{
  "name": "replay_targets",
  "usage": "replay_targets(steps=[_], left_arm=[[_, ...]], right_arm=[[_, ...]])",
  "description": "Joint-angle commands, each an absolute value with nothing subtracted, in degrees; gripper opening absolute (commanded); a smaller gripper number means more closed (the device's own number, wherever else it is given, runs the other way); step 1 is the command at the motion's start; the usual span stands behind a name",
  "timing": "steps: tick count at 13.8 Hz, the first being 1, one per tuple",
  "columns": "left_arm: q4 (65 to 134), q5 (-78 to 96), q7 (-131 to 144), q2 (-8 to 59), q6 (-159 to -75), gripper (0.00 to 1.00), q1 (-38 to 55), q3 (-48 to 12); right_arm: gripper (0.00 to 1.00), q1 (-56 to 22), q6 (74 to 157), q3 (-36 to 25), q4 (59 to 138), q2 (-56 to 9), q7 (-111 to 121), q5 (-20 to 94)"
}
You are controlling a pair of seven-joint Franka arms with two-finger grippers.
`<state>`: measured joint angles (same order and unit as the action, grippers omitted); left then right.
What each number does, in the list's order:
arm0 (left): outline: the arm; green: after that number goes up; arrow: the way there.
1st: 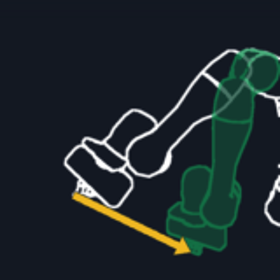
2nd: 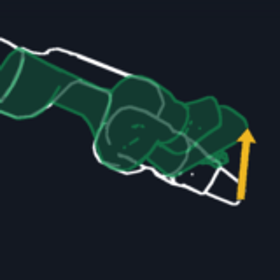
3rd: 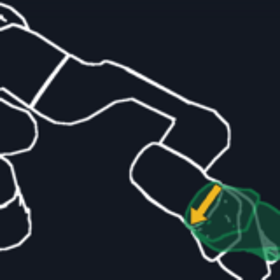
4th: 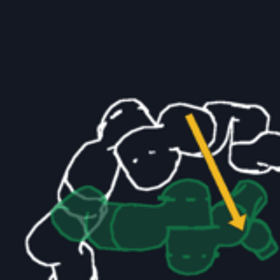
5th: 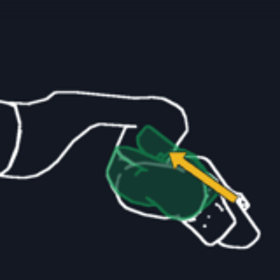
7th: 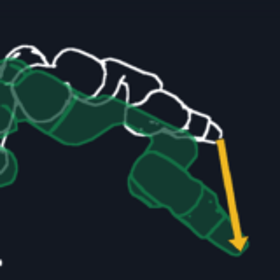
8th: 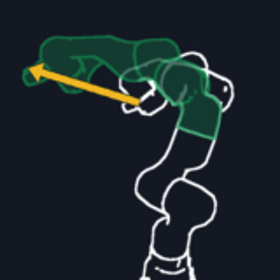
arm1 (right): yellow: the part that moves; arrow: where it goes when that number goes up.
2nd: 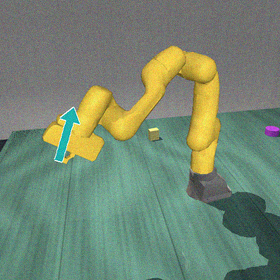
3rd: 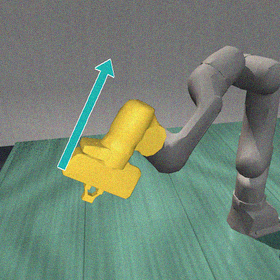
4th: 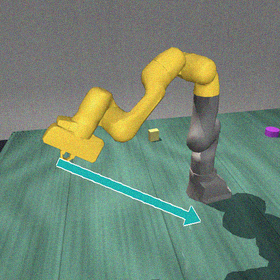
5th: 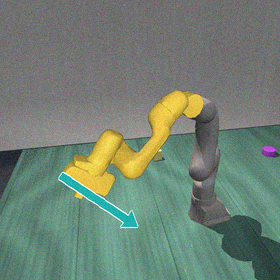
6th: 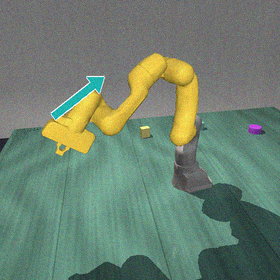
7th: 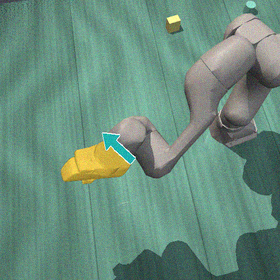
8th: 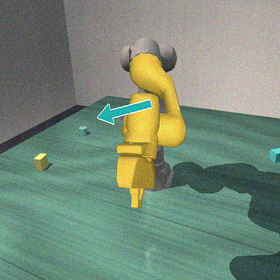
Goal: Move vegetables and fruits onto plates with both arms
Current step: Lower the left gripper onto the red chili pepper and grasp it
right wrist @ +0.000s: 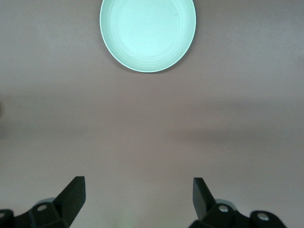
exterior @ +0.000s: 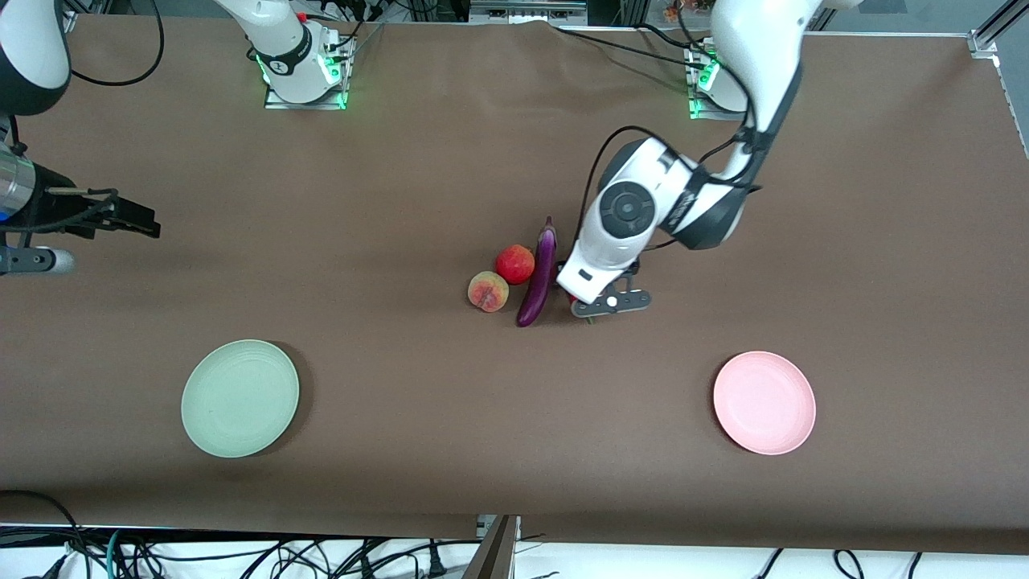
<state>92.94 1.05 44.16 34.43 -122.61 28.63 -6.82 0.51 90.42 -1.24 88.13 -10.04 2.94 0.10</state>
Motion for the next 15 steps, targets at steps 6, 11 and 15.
replay_targets(steps=[6, 11, 15], left_arm=[[91.3, 1.2, 45.3, 43.1, -129.3, 0.46, 29.6, -6.1], [90.6, 1.2, 44.4, 42.5, -128.9, 0.09, 29.4, -5.7], [85.0, -2.4, 37.5, 38.5, -119.8, 0.07, 28.7, -2.0]], right_arm=[[1.0, 0.6, 89.9, -1.3, 87.6, -10.1, 3.4, -0.4], [1.0, -0.5, 91.3, -1.1, 87.5, -12.5, 1.2, 0.1], [1.0, -4.9, 94.7, -1.1, 87.5, -14.6, -9.8, 1.8]])
